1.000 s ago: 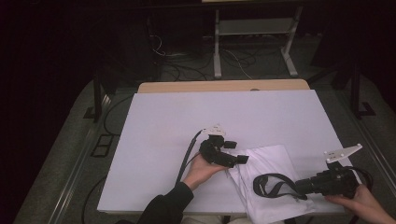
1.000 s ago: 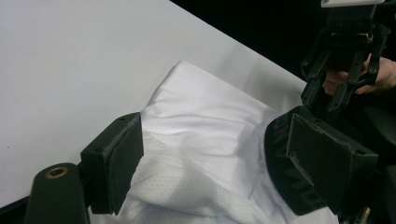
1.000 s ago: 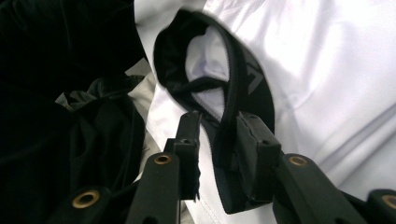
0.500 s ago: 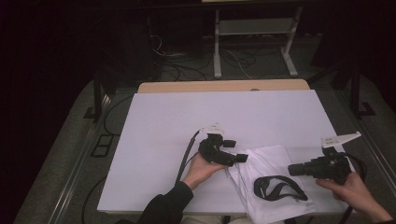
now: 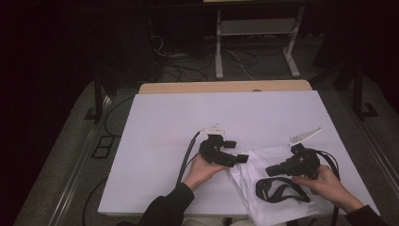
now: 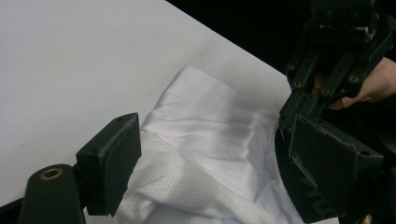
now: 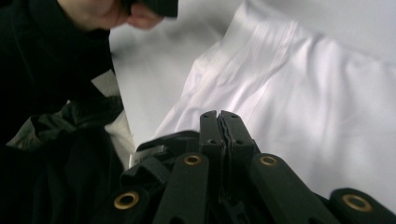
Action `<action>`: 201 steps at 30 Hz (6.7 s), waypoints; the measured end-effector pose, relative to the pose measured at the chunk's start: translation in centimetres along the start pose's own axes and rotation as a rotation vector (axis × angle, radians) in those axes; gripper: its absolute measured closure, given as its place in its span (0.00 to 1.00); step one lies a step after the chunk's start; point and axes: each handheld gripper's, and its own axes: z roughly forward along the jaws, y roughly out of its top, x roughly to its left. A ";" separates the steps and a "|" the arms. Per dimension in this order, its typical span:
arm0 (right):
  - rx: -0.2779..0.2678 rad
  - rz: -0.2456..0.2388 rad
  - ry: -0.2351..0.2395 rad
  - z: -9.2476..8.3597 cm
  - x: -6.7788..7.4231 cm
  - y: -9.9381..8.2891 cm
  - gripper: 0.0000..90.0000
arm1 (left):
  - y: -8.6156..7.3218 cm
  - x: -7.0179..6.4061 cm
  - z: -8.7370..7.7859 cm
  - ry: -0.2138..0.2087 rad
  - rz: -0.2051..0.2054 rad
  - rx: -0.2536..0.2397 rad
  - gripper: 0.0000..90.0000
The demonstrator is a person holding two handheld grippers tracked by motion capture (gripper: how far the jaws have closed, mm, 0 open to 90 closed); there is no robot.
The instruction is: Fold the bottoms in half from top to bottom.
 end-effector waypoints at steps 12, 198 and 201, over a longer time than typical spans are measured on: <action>0.089 -0.001 0.091 0.9 0.8 -2.4 0.97 | -0.1 0.6 -0.1 0.027 -0.022 0.009 0.17; -0.215 0.089 -0.267 3.9 -9.2 10.1 0.95 | 4.9 13.7 -8.8 0.140 -0.088 0.238 0.94; -0.222 0.096 -0.276 3.9 -9.5 10.4 0.95 | 5.2 14.4 -8.5 0.162 -0.087 0.229 0.94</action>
